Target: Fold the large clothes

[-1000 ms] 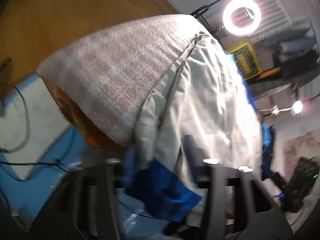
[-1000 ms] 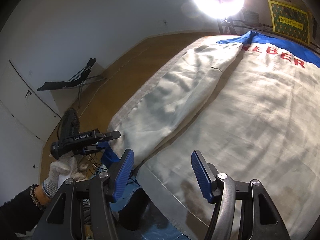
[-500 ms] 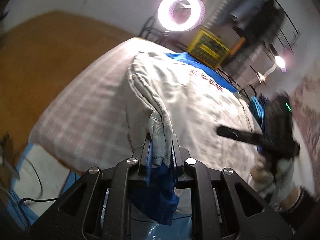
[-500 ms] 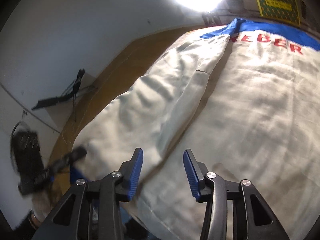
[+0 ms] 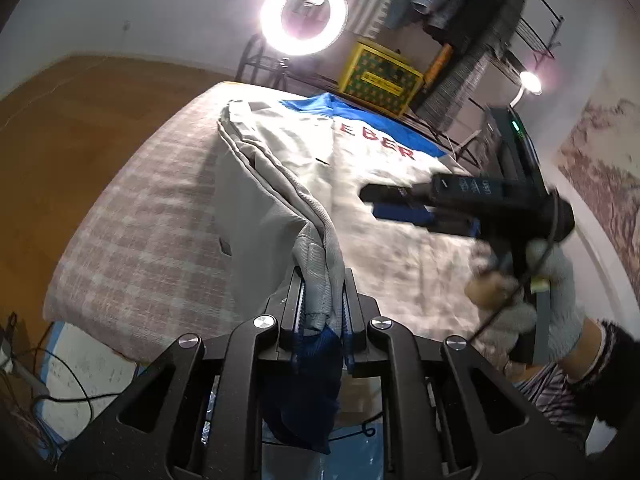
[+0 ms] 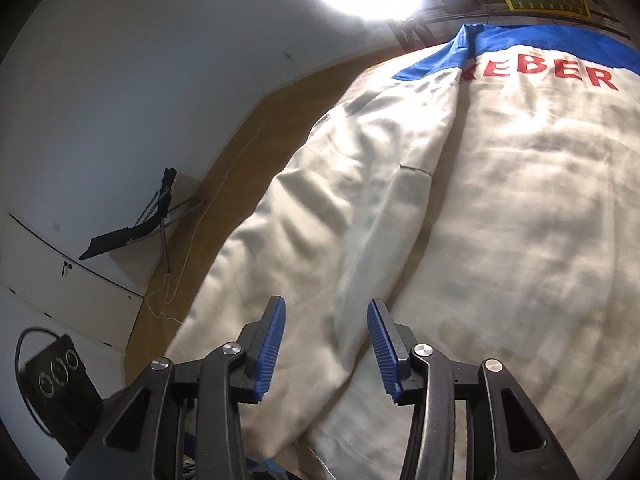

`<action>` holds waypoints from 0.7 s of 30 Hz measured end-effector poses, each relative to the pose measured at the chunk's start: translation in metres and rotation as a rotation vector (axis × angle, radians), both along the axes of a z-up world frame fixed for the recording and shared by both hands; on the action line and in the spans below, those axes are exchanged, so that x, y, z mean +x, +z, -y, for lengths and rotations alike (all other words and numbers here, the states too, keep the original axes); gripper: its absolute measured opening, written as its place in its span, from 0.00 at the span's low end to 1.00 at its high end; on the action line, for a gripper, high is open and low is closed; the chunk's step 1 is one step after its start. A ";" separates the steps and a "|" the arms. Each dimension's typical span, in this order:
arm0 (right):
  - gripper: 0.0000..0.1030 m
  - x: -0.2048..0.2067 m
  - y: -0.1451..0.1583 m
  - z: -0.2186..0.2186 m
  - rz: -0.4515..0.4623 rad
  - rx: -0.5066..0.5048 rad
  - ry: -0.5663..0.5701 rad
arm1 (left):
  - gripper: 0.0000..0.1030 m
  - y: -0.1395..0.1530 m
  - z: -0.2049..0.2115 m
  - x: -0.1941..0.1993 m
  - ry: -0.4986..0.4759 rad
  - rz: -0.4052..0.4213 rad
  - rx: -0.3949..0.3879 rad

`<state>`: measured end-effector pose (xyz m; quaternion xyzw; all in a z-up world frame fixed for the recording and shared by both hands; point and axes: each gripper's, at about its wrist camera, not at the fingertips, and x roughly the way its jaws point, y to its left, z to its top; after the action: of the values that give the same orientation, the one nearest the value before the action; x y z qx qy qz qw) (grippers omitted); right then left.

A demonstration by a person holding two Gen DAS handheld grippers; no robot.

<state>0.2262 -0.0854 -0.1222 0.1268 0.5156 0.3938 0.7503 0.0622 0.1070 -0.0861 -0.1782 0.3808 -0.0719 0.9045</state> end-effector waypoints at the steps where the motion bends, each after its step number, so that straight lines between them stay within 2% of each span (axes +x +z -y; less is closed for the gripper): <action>1: 0.50 0.002 0.002 0.000 -0.001 0.004 -0.002 | 0.13 0.000 0.004 0.000 -0.014 0.002 0.005; 4: 0.54 0.017 0.016 -0.009 0.014 0.001 -0.007 | 0.13 0.001 0.016 0.000 -0.046 0.008 0.036; 6: 0.63 0.032 0.029 -0.026 0.047 -0.024 0.018 | 0.13 0.000 0.021 0.001 -0.061 0.009 0.046; 7: 0.63 0.041 0.036 -0.039 0.062 -0.044 0.037 | 0.13 0.000 0.023 0.001 -0.068 0.009 0.049; 9: 0.67 0.054 0.046 -0.064 0.086 -0.099 0.063 | 0.13 -0.001 0.025 0.002 -0.077 0.009 0.054; 11: 0.74 0.066 0.052 -0.096 0.115 -0.164 0.112 | 0.13 -0.001 0.026 0.002 -0.081 0.009 0.053; 12: 0.74 0.072 0.055 -0.120 0.145 -0.219 0.147 | 0.13 -0.001 0.024 0.003 -0.079 0.009 0.048; 15: 0.74 0.083 0.051 -0.163 0.204 -0.357 0.170 | 0.13 -0.002 0.018 0.003 -0.070 0.007 0.030; 21: 0.74 0.099 0.013 -0.220 0.187 -0.568 0.218 | 0.13 -0.002 0.013 0.001 -0.066 0.003 0.012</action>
<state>0.3254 0.1344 -0.1094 -0.1807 0.5443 0.3221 0.7532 0.0633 0.0942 -0.0883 -0.1599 0.3856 -0.0995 0.9032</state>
